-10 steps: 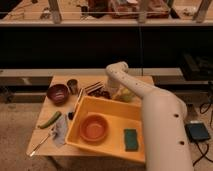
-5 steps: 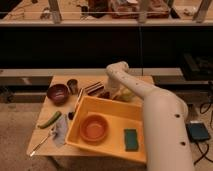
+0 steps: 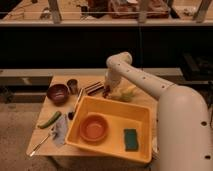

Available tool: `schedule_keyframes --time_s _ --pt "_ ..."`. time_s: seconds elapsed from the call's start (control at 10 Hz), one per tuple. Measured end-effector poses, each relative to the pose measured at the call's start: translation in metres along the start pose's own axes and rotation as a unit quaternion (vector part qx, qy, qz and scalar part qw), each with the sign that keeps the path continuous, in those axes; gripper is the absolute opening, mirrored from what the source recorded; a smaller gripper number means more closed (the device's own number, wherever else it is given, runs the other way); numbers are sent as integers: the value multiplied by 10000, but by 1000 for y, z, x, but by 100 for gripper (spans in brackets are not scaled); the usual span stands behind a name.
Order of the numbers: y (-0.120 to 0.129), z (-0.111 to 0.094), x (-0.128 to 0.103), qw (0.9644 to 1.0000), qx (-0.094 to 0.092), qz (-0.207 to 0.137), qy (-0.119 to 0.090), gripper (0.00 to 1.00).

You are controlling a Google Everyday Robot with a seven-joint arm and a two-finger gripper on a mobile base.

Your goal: Place grapes in purple bowl

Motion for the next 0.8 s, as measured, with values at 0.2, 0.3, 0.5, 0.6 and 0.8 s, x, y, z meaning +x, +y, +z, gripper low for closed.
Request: schedule_keyframes --time_s 0.2,0.3,0.5,0.6,0.8 --pt "-11 -26 -6 9997 172 -175 69 0" --pt "-23 -43 -15 9989 320 -322 109 0" --pt "-44 -56 -32 9969 564 -546 53 0" --pt "-51 -60 -38 9959 653 -622 18 0" --pt "-78 -62 -59 9922 910 -844 -140 0"
